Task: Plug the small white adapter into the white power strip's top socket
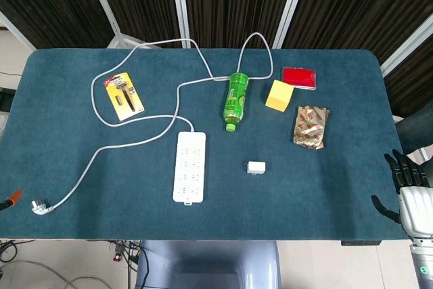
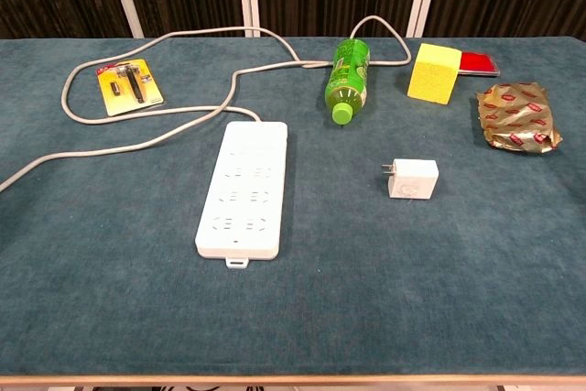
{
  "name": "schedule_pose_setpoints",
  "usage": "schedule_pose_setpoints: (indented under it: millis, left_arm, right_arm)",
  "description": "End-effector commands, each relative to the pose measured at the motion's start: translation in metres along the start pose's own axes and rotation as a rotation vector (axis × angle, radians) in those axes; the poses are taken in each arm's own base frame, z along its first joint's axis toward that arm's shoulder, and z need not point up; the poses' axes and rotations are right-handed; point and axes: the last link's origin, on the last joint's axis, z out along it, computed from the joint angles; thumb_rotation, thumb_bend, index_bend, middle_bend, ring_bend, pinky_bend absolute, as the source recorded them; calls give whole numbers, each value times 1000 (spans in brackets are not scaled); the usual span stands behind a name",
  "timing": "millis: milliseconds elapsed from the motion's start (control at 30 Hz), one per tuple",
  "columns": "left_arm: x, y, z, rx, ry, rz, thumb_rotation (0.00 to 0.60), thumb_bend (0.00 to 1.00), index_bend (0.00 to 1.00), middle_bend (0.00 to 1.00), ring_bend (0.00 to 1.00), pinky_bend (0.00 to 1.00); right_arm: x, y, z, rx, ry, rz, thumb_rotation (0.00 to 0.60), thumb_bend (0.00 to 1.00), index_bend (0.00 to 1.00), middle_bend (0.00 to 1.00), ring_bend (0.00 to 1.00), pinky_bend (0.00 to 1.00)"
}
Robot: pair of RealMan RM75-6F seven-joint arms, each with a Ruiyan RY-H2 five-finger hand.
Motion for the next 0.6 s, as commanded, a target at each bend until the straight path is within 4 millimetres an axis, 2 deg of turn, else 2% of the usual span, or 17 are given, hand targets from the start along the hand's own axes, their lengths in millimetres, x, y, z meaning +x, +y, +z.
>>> schedule_pose_setpoints:
  millis: [33, 133, 300, 467, 533, 600]
  left_arm:
    - [0, -1, 0, 7, -2, 0, 600, 100, 148, 0, 0, 0]
    - [2, -1, 0, 4, 5, -3, 600, 100, 148, 0, 0, 0]
    - [5, -1, -3, -1, 26, -12, 600, 100, 148, 0, 0, 0]
    - [6, -2, -4, 6, 25, -16, 600, 100, 148, 0, 0, 0]
    - [7, -3, -4, 9, 30, -20, 600, 100, 148, 0, 0, 0]
    - [8, -4, -4, 11, 33, -22, 600, 100, 148, 0, 0, 0]
  right_arm:
    - [-1, 0, 0, -3, -5, -2, 600, 329, 0, 0, 78, 121]
    - [-3, -1, 0, -9, -7, -2, 600, 329, 0, 4, 78, 121]
    - [-5, -5, 1, -29, -1, 9, 600, 329, 0, 77, 106, 122]
    - [-9, -7, 0, -35, -22, 21, 600, 329, 4, 90, 118, 121]
    - [-9, -8, 0, -36, -30, 23, 600, 329, 41, 105, 129, 121]
    - [-10, -9, -1, -37, -40, 25, 600, 329, 136, 120, 143, 122]
